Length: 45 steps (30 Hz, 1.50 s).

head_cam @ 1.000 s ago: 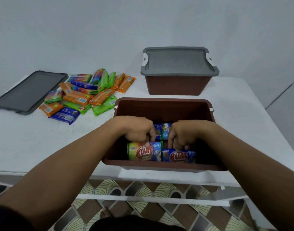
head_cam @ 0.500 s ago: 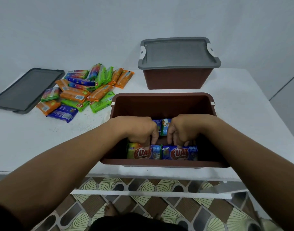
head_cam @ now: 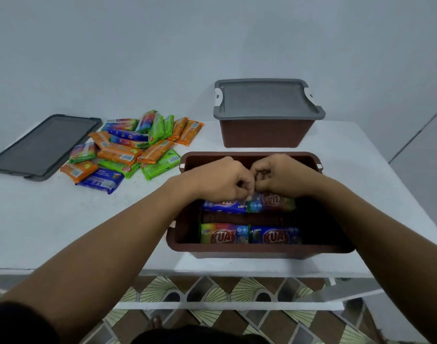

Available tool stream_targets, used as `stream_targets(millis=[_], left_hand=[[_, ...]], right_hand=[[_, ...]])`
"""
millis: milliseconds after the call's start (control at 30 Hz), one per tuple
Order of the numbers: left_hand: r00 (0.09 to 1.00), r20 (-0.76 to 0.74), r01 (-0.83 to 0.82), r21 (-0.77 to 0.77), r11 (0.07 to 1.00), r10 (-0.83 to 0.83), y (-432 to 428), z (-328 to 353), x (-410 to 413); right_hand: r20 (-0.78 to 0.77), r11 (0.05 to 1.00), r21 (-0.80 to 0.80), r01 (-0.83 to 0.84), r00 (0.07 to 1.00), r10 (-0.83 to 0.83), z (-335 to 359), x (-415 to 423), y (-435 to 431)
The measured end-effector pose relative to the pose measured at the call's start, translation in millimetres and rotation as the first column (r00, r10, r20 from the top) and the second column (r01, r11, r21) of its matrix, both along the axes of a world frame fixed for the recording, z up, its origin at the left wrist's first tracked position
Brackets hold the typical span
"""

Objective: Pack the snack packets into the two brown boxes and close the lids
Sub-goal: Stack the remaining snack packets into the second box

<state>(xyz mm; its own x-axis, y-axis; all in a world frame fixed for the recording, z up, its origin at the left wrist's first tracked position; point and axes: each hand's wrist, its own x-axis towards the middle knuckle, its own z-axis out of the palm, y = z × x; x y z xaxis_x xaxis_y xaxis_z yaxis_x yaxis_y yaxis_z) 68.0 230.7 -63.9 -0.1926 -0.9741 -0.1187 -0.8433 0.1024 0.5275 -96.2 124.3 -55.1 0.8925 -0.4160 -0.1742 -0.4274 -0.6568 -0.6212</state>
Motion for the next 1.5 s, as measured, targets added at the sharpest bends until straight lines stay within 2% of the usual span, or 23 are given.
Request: stream_targets(millis=[100,267,500,667,900,1067,1267,1500], left_hand=[[0.999,-0.042,-0.034,-0.097,0.995,0.030,5.6,16.4,15.4],[0.995,-0.103,-0.026,-0.175,0.984,0.008,19.1,36.6,51.7],[0.995,-0.104,-0.019,-0.164,0.986,0.002,45.8,47.6,123.3],[0.995,-0.084,-0.060,-0.151,0.987,0.047,71.4,51.8,185.5],[0.990,0.010,-0.137,-0.194,0.971,0.142,99.4,53.6,279.0],[0.970,0.062,-0.230,-0.091,0.969,0.236,110.6,49.5,332.7],[0.952,0.288,-0.140,0.112,0.984,0.103,123.3,27.1,374.0],[0.911,0.405,-0.161,0.177,0.971,0.077,141.6,15.5,400.7]], right_hand=[[0.102,0.998,-0.054,0.034,0.994,-0.028,19.7,5.5,6.1],[0.168,0.988,-0.126,0.086,0.984,-0.065,40.4,34.4,23.9],[0.169,0.977,-0.191,0.099,0.983,-0.066,49.4,104.7,55.7],[0.146,0.955,-0.297,0.004,0.988,0.041,49.1,167.9,77.7],[0.113,0.958,-0.287,-0.020,0.992,0.054,44.1,247.0,96.0],[0.001,0.956,-0.291,-0.027,1.000,0.029,31.6,287.6,102.6],[-0.138,0.958,-0.270,-0.098,0.989,0.062,11.6,329.3,119.1],[-0.266,0.953,-0.236,-0.191,0.956,0.126,-9.1,370.9,141.3]])
